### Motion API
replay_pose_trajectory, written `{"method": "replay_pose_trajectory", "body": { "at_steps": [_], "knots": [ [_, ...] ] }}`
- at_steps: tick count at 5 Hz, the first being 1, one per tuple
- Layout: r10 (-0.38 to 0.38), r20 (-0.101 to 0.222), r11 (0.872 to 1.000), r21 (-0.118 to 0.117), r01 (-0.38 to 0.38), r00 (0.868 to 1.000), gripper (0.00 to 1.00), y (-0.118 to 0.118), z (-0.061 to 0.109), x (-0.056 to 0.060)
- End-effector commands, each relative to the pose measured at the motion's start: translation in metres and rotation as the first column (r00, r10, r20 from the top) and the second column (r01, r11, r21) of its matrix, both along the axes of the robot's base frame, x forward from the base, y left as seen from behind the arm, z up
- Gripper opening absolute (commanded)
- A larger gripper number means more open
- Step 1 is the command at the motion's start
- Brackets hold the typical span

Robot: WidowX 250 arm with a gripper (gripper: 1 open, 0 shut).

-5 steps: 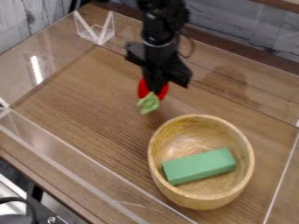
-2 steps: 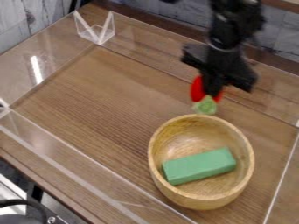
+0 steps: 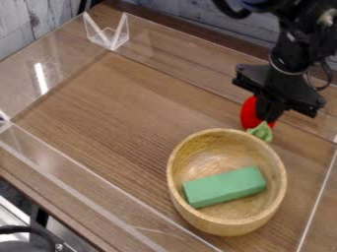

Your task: Move the red fruit to the right side of the table

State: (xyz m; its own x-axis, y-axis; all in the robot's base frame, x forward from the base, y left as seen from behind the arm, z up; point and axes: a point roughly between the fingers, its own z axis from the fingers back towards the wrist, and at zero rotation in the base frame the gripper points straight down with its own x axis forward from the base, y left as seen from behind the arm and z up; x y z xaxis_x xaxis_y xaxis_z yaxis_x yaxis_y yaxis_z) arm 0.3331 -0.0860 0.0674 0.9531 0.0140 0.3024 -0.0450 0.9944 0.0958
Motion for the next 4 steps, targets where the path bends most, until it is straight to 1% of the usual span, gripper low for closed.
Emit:
{"method": "replay_pose_trajectory", "body": {
  "at_steps": [1,2,3,4],
  "knots": [
    [0.032,0.044,0.999,-0.041,-0.031,0.999,1.00,0.006,0.010,0.016],
    [0.067,0.032,0.996,-0.065,-0.065,0.997,1.00,0.018,0.008,0.019],
    [0.035,0.017,0.995,-0.093,-0.034,0.999,1.00,0.019,0.020,0.026],
    [0.005,0.013,0.993,-0.114,-0.004,1.000,1.00,0.021,0.029,0.031]
  ]
}}
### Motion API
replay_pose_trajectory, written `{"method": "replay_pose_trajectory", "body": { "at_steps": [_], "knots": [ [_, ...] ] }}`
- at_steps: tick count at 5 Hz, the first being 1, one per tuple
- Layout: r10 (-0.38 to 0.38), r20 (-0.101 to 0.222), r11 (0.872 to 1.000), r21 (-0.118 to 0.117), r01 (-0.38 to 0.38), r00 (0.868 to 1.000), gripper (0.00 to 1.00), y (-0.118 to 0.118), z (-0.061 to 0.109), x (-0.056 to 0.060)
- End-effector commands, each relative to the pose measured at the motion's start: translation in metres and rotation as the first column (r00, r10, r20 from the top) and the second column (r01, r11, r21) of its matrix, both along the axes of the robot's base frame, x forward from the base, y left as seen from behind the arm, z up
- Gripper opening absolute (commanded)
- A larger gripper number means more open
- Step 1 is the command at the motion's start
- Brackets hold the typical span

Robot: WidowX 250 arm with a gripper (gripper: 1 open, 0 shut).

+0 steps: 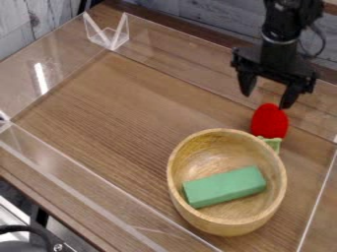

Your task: Move the red fruit to the right side of the table

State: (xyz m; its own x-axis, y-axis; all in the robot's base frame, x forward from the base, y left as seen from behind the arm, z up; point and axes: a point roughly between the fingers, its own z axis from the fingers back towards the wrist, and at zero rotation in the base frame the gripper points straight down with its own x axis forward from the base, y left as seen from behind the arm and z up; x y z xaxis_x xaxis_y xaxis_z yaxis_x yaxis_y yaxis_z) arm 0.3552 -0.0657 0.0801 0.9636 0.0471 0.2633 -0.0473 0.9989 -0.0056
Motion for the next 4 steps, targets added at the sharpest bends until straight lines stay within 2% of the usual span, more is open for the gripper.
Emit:
{"method": "replay_pose_trajectory", "body": {
  "at_steps": [1,2,4],
  "knots": [
    [-0.012,0.040,1.000,-0.026,0.013,0.999,1.00,0.004,0.010,0.013],
    [-0.034,0.035,0.999,-0.033,0.035,0.999,1.00,0.007,0.007,0.018],
    [0.076,0.013,0.996,-0.037,-0.076,0.997,1.00,0.004,-0.003,0.013]
  ]
}}
